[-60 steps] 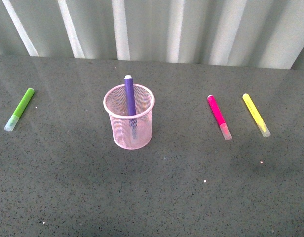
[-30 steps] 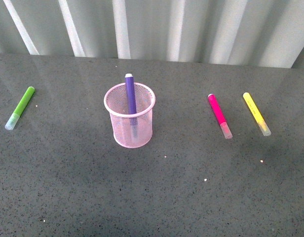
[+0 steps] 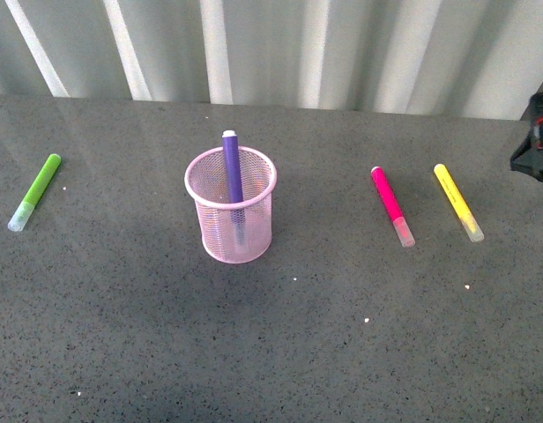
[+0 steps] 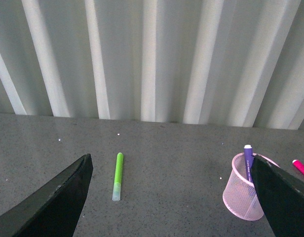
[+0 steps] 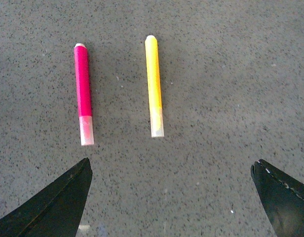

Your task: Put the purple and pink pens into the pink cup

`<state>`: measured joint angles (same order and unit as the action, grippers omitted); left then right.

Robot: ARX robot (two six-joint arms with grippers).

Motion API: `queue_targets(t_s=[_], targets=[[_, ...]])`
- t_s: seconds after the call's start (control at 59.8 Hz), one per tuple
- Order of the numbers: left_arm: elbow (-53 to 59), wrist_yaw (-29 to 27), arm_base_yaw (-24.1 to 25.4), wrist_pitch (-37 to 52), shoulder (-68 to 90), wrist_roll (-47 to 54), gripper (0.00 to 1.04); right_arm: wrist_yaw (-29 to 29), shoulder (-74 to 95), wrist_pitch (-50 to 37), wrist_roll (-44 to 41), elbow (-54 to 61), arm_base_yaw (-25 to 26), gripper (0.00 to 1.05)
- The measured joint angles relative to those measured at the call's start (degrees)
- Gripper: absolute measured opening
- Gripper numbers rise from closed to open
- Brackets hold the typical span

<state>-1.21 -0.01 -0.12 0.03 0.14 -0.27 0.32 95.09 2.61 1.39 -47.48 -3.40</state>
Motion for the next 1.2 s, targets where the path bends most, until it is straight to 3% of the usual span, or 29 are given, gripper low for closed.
queue_targets(t_s=[0.401,1.204], targets=[[0.0,0.0,0.0,0.0,0.0,0.0,0.98,-0.9,17.5,-3.9,-0.9,-11.3,-3.9,0.98],[0.0,0.0,0.0,0.0,0.0,0.0,0.98,-1.3,35.5,0.9,1.0,-31.1,-7.9,0.98]])
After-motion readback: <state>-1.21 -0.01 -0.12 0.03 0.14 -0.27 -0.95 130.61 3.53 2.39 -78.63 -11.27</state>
